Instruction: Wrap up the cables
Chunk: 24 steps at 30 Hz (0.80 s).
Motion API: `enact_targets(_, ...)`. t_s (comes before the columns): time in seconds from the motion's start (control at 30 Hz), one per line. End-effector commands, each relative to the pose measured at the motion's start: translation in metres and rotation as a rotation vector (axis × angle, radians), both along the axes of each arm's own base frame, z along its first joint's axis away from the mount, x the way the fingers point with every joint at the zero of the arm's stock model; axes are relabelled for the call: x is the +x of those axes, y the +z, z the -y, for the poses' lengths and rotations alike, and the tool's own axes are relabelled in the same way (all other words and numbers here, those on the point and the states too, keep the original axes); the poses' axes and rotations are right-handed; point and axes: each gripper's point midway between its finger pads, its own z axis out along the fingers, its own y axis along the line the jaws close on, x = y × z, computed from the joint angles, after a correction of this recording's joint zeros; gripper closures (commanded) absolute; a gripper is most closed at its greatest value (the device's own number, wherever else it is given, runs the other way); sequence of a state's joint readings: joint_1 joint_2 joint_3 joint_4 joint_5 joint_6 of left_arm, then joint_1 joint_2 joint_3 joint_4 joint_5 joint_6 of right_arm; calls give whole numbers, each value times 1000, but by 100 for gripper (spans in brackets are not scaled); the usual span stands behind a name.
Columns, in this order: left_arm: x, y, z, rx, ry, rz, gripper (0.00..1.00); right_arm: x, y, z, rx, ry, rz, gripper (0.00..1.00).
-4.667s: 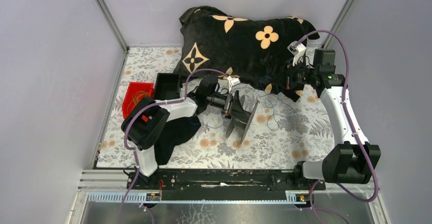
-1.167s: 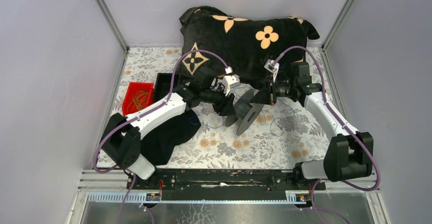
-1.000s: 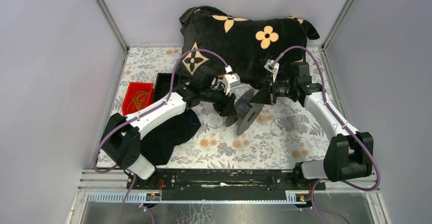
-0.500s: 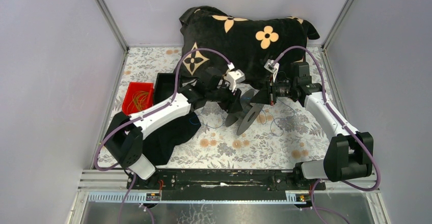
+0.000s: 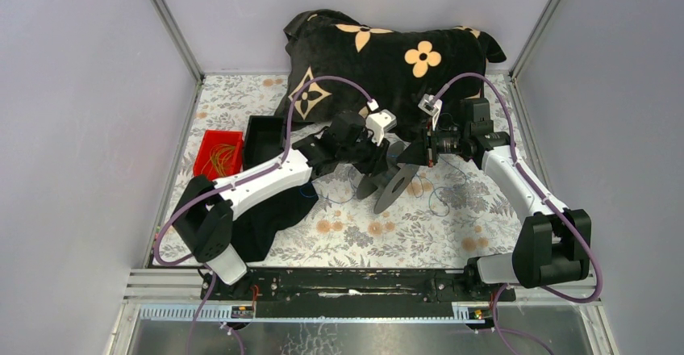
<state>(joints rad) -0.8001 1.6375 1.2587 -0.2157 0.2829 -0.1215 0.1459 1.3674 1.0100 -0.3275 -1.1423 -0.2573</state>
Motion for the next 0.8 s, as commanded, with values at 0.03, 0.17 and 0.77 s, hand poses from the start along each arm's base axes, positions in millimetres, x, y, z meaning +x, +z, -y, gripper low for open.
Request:
enact_targets(0.03,15,16,8,-19,35,79,62,-1,8,-2,-1,9,49,100)
enact_targets(0.17,14,14,8,-12,29,86,68,0,8,-2,-2,11,51,100)
enact_targets(0.77,7,4,7,18,-5,113,79,10,5,12,-141,4,137,100)
